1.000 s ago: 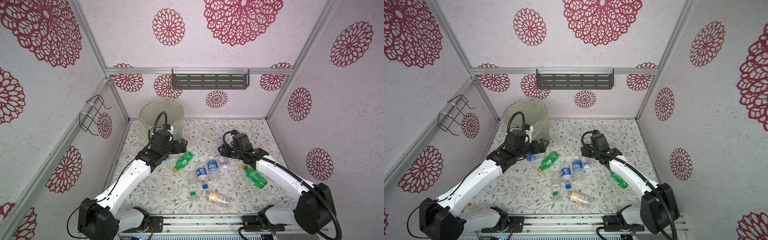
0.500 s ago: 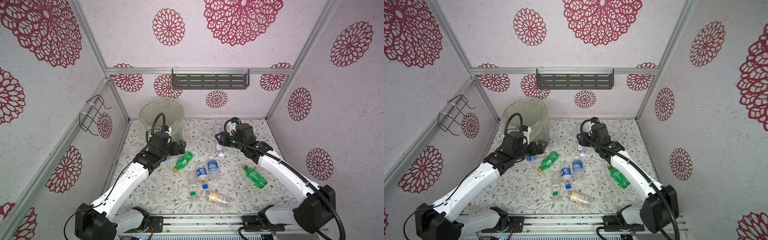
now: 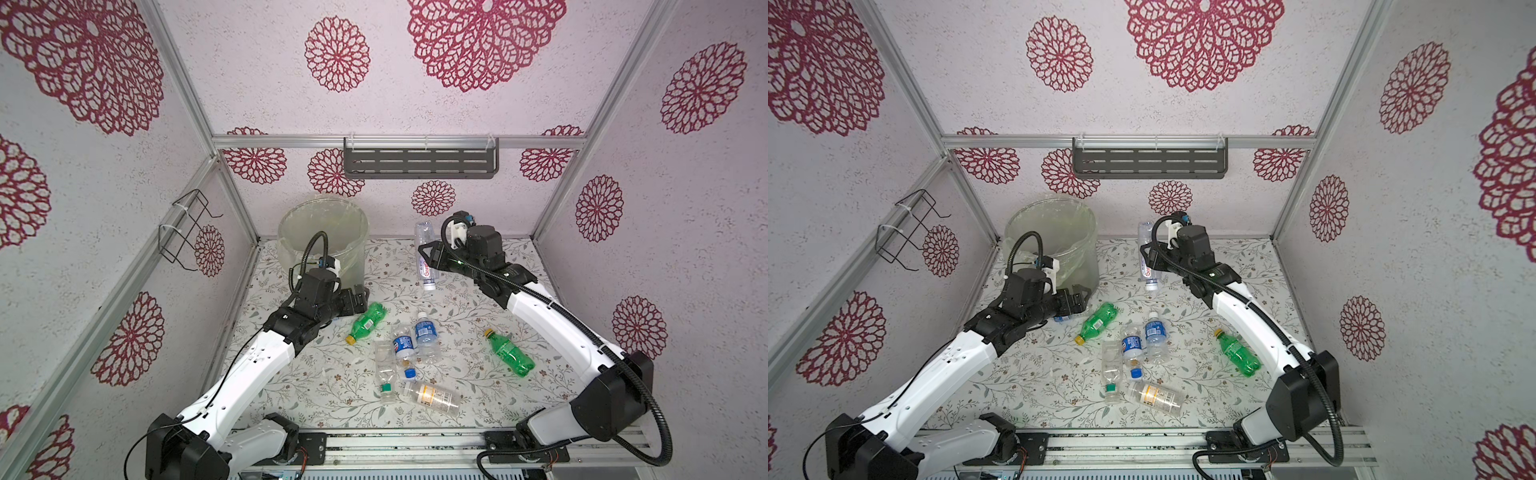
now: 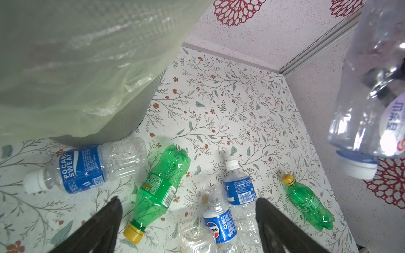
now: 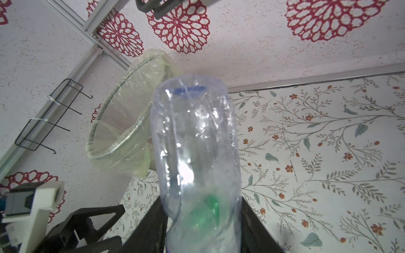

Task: Throw the plastic bottles in the bin
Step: Throw the plastic bottle into the trash bin.

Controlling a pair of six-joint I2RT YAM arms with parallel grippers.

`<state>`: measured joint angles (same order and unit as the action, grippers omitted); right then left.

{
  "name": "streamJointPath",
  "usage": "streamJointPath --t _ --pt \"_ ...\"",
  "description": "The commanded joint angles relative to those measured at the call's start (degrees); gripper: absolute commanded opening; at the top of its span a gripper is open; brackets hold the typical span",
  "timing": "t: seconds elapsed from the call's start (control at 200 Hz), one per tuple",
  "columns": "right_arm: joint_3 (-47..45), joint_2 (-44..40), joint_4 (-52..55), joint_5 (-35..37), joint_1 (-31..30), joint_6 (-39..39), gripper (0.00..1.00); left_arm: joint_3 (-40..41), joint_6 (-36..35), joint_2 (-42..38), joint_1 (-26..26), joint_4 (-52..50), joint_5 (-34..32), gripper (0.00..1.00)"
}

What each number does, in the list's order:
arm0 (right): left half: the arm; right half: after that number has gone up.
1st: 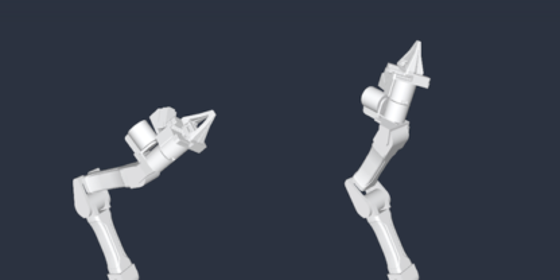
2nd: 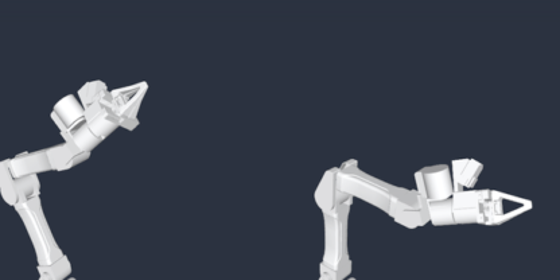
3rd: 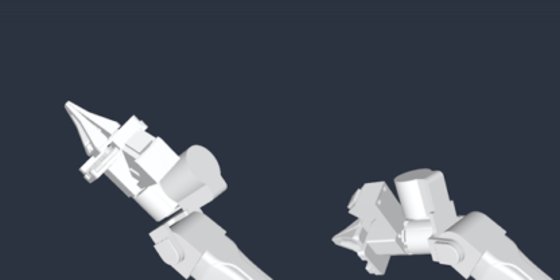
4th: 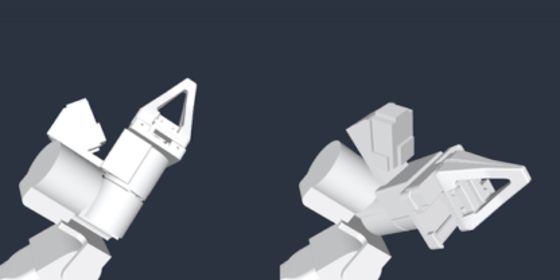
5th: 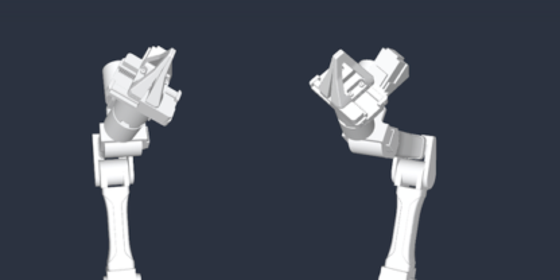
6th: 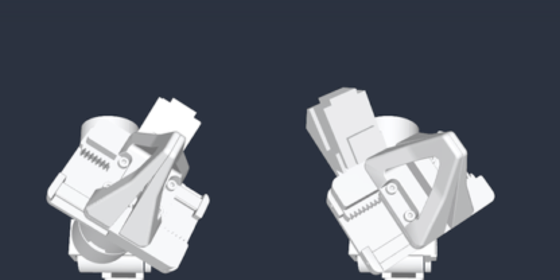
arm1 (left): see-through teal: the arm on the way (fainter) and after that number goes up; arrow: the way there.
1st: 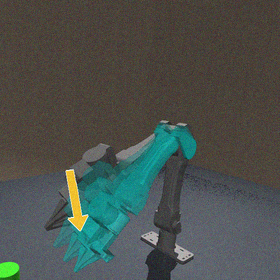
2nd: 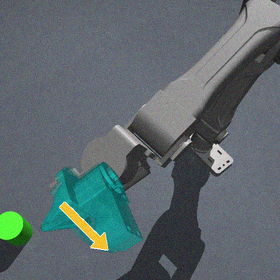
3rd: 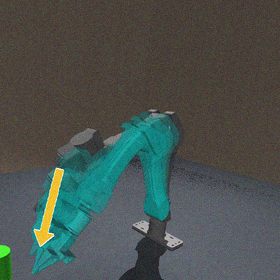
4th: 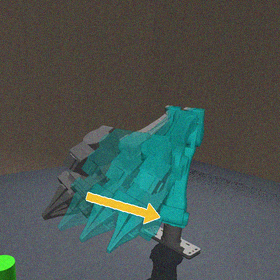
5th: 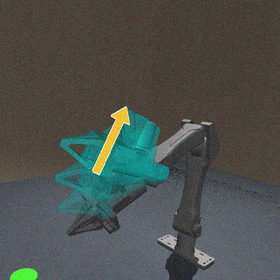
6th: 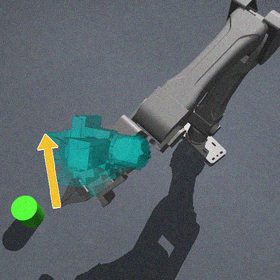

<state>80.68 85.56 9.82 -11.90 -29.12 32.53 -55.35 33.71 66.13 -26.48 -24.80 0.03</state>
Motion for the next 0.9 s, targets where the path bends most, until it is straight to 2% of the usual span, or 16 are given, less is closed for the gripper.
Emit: streamJointPath --t 0.0,0.49,0.635,0.896 --pt "4.4 1.3 -3.2 -1.9 -0.7 -0.4 0.49 1.2 1.0 -1.8 -0.3 -0.1 -1.0 0.97" --pt "20.5 11.6 -1.9 -4.9 -1.9 -1.4 0.49 4.9 2.0 -4.7 -0.3 -1.0 -2.4 0.97" --pt "19.1 9.7 -1.3 -3.0 -1.9 -4.0 0.49 6.1 1.9 -5.4 -0.3 -1.0 -2.9 0.97" --pt "9.3 1.3 -1.4 -0.3 -1.8 -8.1 0.5 10.0 2.7 -8.5 -0.3 -1.2 -4.2 0.97"
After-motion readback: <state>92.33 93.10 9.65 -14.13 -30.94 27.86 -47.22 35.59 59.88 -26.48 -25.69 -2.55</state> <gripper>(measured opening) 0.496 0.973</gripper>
